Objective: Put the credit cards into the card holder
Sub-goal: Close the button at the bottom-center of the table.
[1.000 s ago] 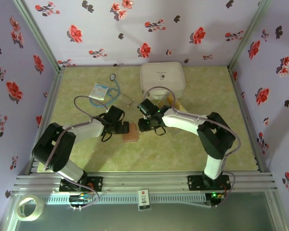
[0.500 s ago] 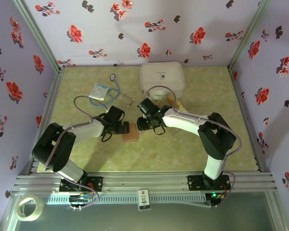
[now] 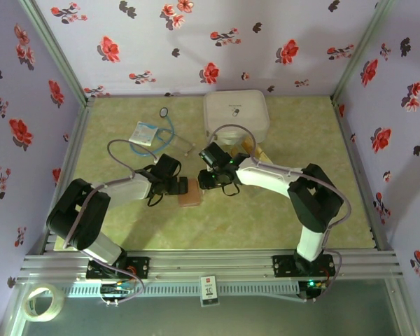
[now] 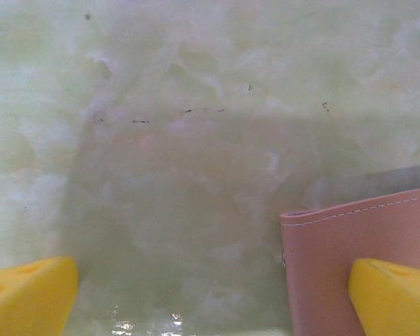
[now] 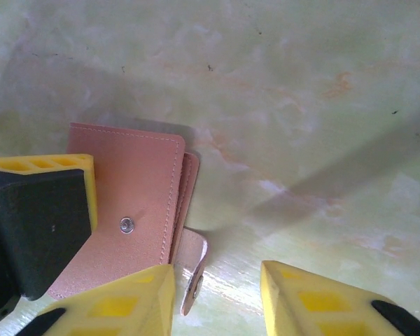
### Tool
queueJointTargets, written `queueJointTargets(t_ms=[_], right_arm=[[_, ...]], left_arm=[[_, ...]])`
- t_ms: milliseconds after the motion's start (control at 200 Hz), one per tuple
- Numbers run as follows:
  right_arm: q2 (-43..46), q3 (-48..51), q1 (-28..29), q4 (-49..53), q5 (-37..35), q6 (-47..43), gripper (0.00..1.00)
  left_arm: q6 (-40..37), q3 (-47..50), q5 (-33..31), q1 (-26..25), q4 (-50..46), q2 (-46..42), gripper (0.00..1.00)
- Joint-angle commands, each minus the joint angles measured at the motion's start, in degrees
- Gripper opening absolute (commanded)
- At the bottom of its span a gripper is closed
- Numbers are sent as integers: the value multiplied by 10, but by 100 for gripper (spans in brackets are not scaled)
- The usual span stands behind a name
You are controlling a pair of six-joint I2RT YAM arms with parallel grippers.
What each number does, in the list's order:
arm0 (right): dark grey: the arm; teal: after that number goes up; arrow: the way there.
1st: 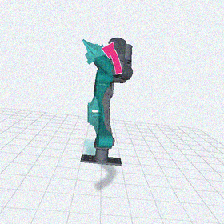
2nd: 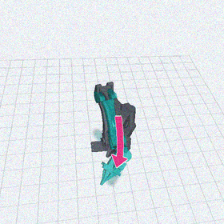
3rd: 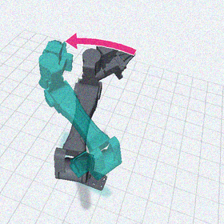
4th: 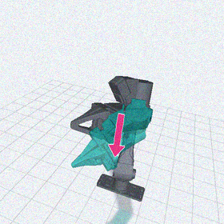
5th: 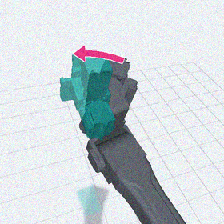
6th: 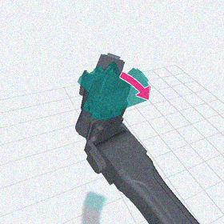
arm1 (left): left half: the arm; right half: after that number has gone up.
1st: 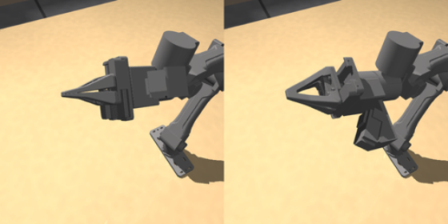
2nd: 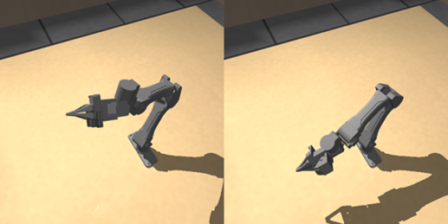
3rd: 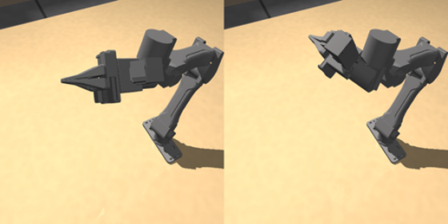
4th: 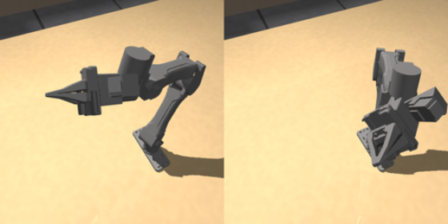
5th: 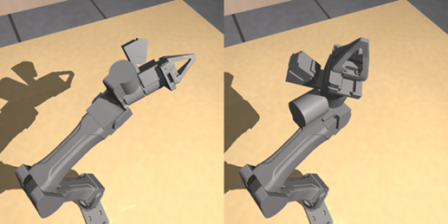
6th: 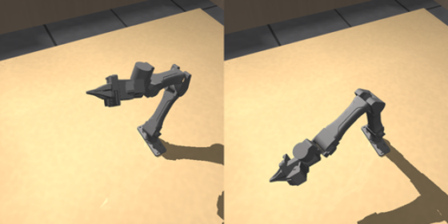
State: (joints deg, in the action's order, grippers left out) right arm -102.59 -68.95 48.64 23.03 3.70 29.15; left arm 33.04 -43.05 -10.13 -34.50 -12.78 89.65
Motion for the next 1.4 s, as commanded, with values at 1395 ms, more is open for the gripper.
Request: queueJointTargets(t_ms=[1395], right_arm=[[-57,27,4,-167,136,124,0]], left_arm=[[16,24,-23,-4,-9,22,100]])
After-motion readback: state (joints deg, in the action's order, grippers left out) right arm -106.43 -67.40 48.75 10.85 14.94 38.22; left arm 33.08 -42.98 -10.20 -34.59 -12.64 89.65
